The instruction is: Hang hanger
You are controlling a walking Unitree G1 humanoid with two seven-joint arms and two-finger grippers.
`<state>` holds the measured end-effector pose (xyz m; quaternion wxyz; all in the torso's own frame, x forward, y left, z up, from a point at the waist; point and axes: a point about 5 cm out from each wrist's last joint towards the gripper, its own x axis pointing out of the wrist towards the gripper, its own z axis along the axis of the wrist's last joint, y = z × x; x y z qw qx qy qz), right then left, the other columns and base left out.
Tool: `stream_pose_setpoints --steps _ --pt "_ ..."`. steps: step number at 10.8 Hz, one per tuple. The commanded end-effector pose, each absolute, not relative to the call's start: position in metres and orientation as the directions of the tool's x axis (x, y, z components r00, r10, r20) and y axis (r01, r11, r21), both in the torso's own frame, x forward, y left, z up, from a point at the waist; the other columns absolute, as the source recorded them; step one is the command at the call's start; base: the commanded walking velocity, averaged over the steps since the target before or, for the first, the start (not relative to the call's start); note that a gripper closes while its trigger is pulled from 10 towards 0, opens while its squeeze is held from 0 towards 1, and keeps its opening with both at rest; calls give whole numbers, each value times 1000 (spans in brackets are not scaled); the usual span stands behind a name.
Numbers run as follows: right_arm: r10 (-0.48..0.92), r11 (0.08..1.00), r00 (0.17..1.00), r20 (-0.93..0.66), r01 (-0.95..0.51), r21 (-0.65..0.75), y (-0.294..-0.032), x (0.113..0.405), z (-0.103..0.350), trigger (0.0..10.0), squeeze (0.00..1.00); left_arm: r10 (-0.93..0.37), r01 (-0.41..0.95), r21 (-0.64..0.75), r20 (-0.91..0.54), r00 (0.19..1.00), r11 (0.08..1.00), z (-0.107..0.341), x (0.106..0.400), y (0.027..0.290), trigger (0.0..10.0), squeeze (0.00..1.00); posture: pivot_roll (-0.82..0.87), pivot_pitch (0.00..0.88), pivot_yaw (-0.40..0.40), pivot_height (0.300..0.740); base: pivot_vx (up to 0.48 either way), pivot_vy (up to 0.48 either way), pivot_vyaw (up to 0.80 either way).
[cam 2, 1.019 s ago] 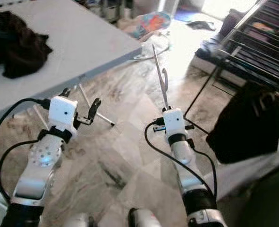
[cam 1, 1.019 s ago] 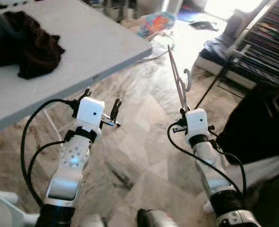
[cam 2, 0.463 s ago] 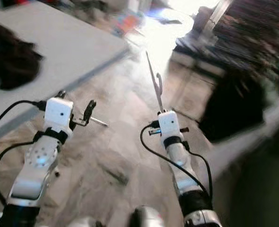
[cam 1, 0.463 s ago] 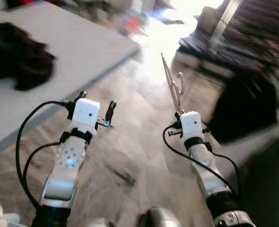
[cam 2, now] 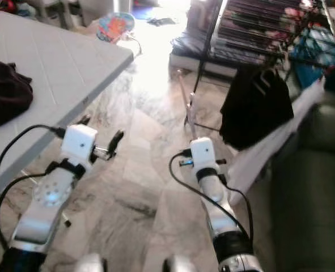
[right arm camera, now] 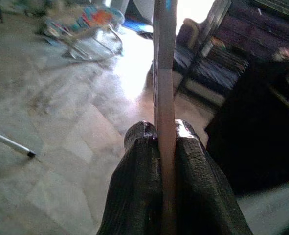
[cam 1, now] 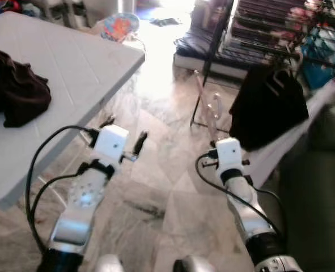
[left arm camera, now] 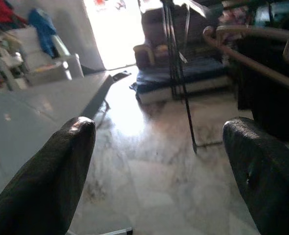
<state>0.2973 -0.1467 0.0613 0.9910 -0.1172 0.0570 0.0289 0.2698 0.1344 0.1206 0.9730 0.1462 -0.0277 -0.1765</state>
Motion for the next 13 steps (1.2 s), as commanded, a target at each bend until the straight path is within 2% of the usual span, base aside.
stream_pose_setpoints --steps 1,3,8,13 --pt "-51 976 987 -155 16 -217 -164 300 60 10000 0 -389 383 283 -37 920 879 109 268 133 10000 0 6 60 -63 740 0 0 0" --pt "-144 978 955 -259 98 -182 -178 300 49 10000 0 -353 359 284 -74 933 889 97 275 150 10000 0 1 58 -58 740 253 0 0" --pt "-200 970 926 -321 142 -197 -183 298 43 10000 0 -364 363 289 -49 930 886 95 284 151 10000 0 -7 58 -55 740 437 0 0" --pt "-202 970 926 -320 145 -194 -184 299 44 10000 0 -364 362 278 -47 930 890 94 286 152 10000 0 -5 57 -55 740 438 0 -689"
